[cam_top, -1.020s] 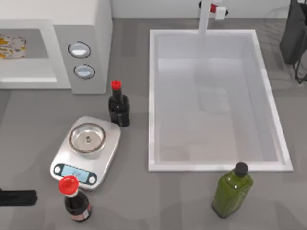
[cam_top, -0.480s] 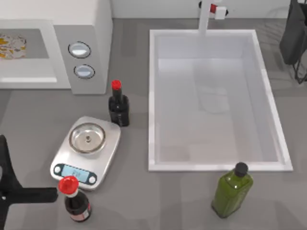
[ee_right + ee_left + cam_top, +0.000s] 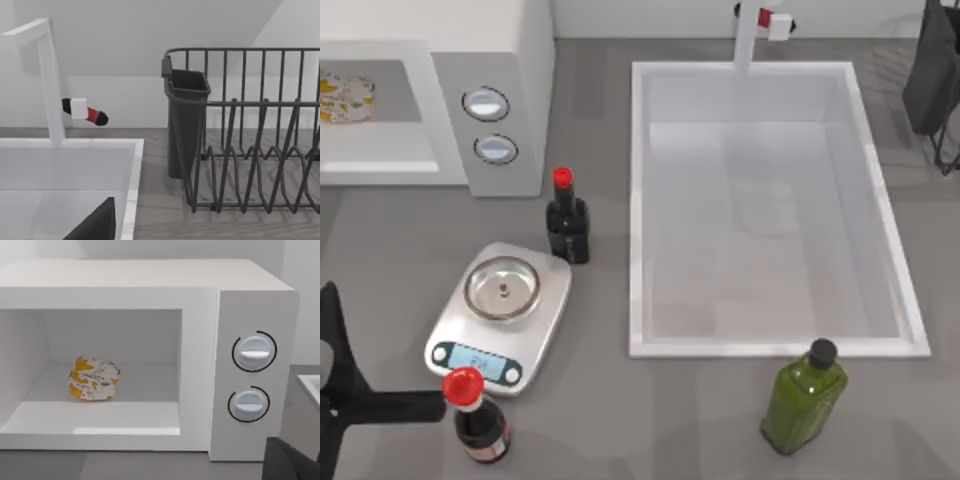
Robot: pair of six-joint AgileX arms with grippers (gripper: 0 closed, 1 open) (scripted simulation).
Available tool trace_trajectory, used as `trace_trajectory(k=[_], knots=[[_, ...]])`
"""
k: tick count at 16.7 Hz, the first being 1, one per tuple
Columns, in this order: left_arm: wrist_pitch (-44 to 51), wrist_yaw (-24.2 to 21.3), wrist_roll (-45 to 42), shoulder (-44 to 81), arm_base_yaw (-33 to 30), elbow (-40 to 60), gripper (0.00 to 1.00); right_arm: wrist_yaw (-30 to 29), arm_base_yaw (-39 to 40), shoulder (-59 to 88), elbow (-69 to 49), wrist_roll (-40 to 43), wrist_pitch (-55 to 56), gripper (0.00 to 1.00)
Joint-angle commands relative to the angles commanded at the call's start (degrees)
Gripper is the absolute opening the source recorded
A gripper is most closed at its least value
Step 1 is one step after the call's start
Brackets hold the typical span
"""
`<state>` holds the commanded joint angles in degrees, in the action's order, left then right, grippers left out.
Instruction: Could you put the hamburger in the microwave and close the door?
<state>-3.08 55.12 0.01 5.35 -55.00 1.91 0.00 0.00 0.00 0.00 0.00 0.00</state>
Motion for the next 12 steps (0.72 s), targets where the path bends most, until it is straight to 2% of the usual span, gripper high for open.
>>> trace_trajectory(k=[2, 5, 8, 12], knots=[[1.6, -2.7, -1.0, 2.9, 2.9, 2.9, 0.00, 0.0, 0.0, 0.0, 0.0, 0.0, 0.0, 1.00], [5.7, -10.3, -4.1, 11.4, 11.6, 11.7, 0.00, 0.0, 0.0, 0.0, 0.0, 0.0, 0.0, 1.00], [11.6, -21.2, -8.9, 24.1, 25.0, 25.1, 0.00, 0.0, 0.0, 0.0, 0.0, 0.0, 0.0, 1.00], [21.1, -38.3, -17.2, 44.8, 47.0, 45.4, 0.00, 0.0, 0.0, 0.0, 0.0, 0.0, 0.0, 1.00]])
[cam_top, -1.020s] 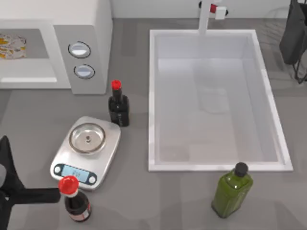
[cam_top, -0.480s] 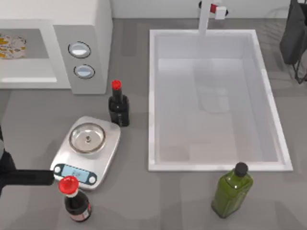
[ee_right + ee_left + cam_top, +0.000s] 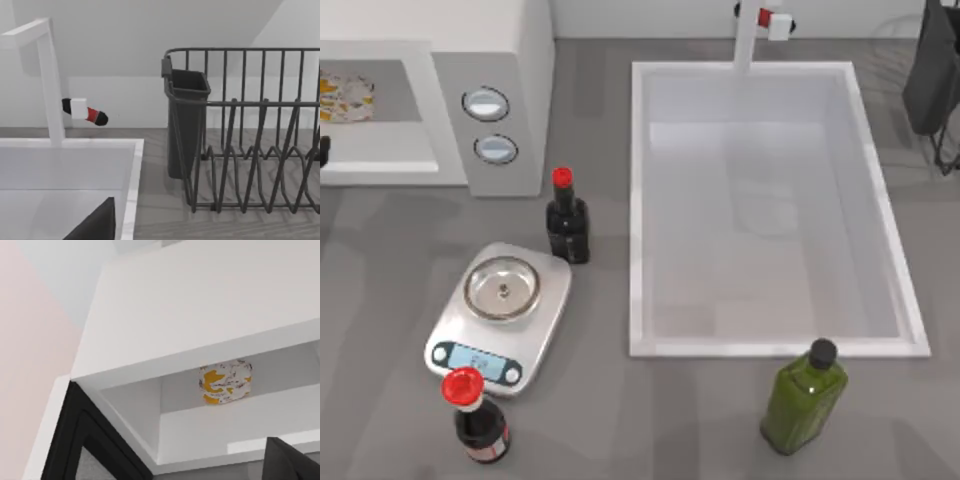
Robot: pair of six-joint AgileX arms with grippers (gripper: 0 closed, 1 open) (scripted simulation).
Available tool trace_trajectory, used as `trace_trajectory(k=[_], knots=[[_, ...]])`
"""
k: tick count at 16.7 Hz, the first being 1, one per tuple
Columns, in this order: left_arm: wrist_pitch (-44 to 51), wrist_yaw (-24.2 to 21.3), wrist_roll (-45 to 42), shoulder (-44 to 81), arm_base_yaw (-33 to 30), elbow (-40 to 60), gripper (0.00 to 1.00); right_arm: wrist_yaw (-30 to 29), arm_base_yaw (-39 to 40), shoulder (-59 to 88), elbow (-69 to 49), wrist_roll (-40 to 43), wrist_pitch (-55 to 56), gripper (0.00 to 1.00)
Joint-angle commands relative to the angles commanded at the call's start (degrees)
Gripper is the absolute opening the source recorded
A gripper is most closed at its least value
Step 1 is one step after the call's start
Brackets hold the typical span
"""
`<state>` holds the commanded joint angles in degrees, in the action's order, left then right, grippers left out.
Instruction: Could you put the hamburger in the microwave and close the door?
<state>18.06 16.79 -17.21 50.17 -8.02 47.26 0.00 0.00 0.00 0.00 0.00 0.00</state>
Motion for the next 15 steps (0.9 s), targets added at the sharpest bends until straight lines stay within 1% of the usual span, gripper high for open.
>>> trace_trajectory(k=[4, 8, 10, 12, 15], knots=[[9.9, -17.4, -9.6, 19.9, 22.0, 16.1, 0.00, 0.0, 0.0, 0.0, 0.0, 0.0, 0.0, 1.00], [17.9, -32.8, -19.2, 34.7, 40.9, 25.4, 0.00, 0.0, 0.0, 0.0, 0.0, 0.0, 0.0, 1.00], [20.8, -39.4, -23.6, 40.3, 49.0, 28.5, 0.00, 0.0, 0.0, 0.0, 0.0, 0.0, 0.0, 1.00], [22.9, -45.0, -27.7, 44.7, 56.0, 30.9, 0.00, 0.0, 0.0, 0.0, 0.0, 0.0, 0.0, 1.00], [24.8, -51.3, -32.6, 48.9, 63.7, 32.6, 0.00, 0.0, 0.0, 0.0, 0.0, 0.0, 0.0, 1.00]])
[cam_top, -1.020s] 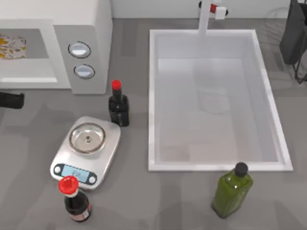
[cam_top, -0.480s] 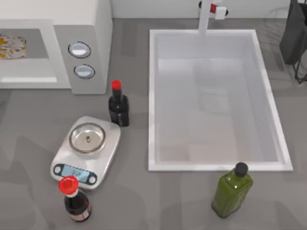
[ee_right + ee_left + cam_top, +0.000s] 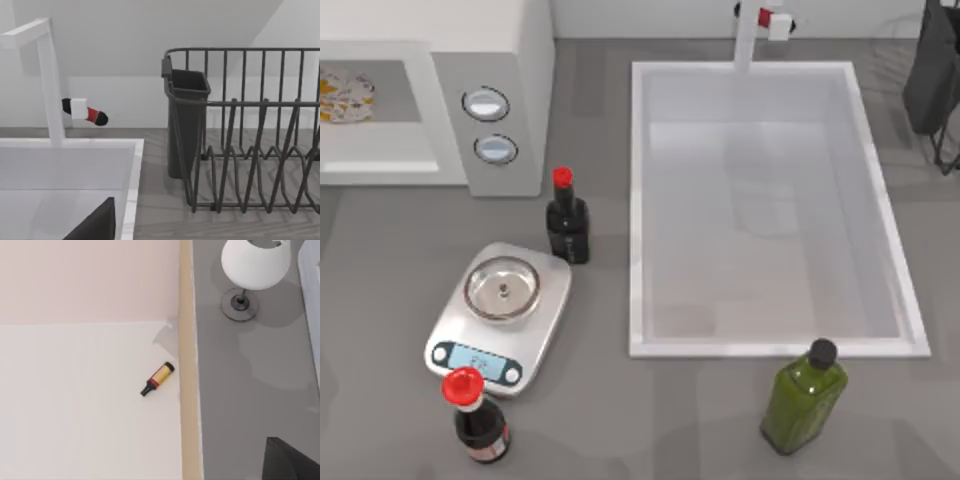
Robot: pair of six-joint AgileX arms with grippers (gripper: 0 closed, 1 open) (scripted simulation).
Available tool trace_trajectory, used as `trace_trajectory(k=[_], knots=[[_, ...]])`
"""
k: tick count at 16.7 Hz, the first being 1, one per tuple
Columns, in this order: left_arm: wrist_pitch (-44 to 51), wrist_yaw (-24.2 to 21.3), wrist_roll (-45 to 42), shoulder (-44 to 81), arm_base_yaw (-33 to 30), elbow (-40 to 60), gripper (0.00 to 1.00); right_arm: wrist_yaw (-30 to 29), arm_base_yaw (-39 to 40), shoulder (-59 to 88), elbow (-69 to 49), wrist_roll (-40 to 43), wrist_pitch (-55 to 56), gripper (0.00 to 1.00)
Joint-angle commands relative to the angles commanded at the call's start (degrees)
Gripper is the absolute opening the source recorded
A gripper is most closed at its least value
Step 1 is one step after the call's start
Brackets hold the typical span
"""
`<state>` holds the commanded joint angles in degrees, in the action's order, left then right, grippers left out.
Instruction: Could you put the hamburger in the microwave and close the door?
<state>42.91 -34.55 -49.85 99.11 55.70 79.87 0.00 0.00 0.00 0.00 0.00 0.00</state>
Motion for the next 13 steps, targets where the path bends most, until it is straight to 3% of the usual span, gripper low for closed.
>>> trace_trajectory(k=[4, 13], knots=[[1.0, -3.9, -3.2, 1.9, 4.5, 0.3, 0.00, 0.0, 0.0, 0.0, 0.0, 0.0, 0.0, 1.00], [-3.1, -3.9, -3.2, 3.2, 4.4, -2.9, 0.00, 0.0, 0.0, 0.0, 0.0, 0.0, 0.0, 1.00]])
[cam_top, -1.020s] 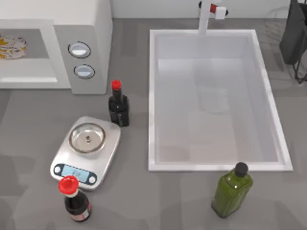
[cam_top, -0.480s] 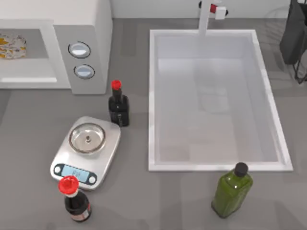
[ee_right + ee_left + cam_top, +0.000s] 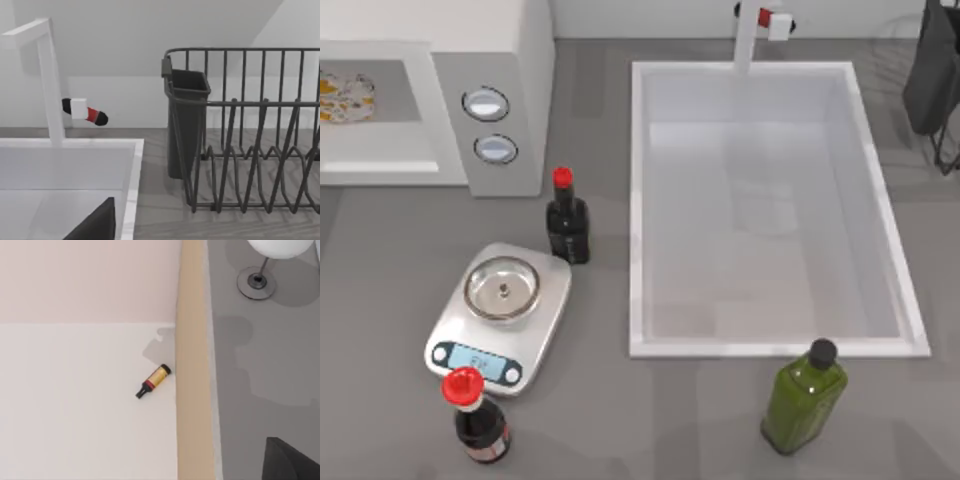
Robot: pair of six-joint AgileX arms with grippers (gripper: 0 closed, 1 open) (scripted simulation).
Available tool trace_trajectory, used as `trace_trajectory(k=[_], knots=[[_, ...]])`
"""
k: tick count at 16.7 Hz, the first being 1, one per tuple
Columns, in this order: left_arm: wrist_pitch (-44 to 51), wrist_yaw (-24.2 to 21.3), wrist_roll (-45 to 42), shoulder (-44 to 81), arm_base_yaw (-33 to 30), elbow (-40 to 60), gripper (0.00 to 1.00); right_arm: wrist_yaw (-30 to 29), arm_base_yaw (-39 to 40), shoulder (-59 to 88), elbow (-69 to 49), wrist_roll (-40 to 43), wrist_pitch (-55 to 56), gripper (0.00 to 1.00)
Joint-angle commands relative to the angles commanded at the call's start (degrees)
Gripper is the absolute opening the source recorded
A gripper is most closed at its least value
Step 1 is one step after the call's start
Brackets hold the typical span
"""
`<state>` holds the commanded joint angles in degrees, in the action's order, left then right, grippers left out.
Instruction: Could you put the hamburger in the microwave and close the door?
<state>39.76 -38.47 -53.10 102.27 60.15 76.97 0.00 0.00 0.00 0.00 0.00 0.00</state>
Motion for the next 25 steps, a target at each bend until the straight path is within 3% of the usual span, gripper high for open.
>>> trace_trajectory(k=[7, 14, 21, 25], knots=[[-16.9, -0.2, -0.3, 5.3, 0.2, -11.3, 0.00, 0.0, 0.0, 0.0, 0.0, 0.0, 0.0, 1.00], [-18.1, 0.1, 0.4, 4.5, -0.5, -12.9, 0.00, 0.0, 0.0, 0.0, 0.0, 0.0, 0.0, 1.00], [-26.0, 3.8, 8.5, -9.0, -7.9, -30.5, 0.00, 0.0, 0.0, 0.0, 0.0, 0.0, 0.0, 1.00], [-28.3, 4.6, 10.6, -12.4, -9.8, -34.1, 0.00, 0.0, 0.0, 0.0, 0.0, 0.0, 0.0, 1.00]])
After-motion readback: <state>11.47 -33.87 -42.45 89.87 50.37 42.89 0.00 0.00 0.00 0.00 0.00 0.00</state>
